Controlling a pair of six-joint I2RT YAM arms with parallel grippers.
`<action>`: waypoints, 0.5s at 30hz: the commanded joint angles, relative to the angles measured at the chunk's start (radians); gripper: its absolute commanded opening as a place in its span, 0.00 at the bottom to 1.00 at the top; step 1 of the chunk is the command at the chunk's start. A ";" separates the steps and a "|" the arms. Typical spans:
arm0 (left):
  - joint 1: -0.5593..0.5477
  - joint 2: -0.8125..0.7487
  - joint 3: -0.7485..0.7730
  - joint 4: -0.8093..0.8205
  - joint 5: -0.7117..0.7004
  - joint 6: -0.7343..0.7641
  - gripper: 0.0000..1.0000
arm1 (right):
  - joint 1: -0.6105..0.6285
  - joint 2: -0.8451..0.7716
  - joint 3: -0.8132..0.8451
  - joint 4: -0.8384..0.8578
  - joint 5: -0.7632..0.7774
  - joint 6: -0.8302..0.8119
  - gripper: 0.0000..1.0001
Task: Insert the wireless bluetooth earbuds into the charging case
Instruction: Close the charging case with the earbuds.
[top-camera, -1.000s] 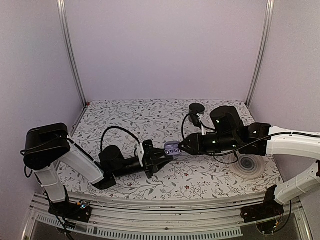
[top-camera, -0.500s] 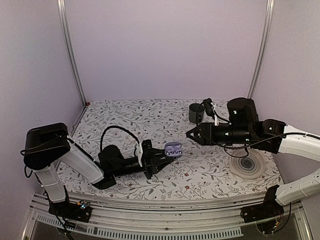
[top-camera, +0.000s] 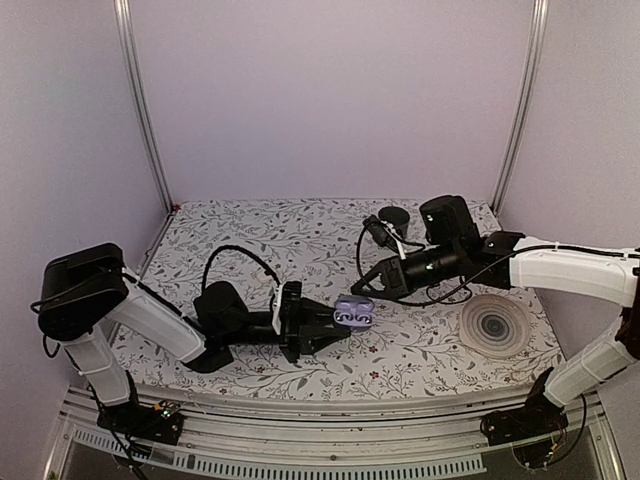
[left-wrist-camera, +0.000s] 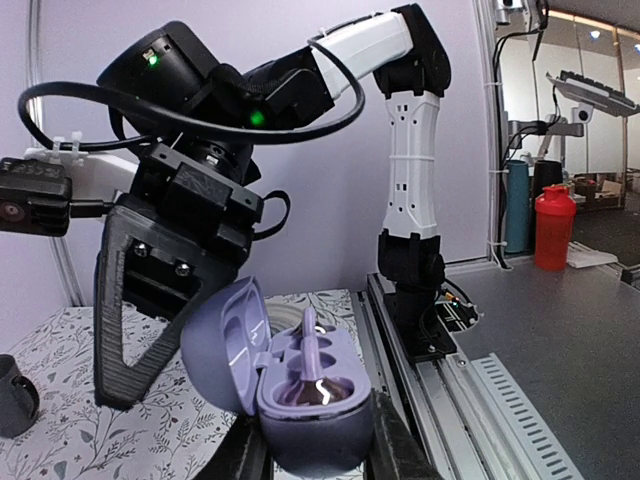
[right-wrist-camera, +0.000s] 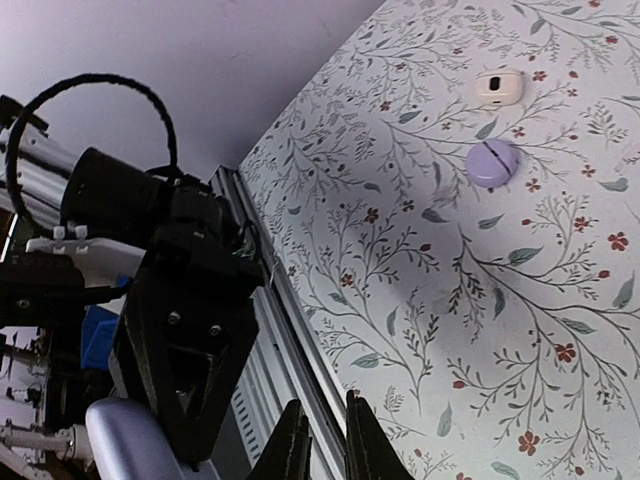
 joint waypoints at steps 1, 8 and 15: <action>0.013 -0.015 0.045 -0.046 0.050 0.004 0.00 | 0.046 -0.030 0.003 0.092 -0.196 -0.071 0.15; 0.033 0.013 0.051 -0.008 0.043 -0.079 0.00 | 0.057 -0.101 -0.059 0.190 -0.246 -0.046 0.16; 0.073 0.034 0.079 -0.005 0.043 -0.215 0.00 | 0.085 -0.121 -0.057 0.135 -0.197 -0.075 0.16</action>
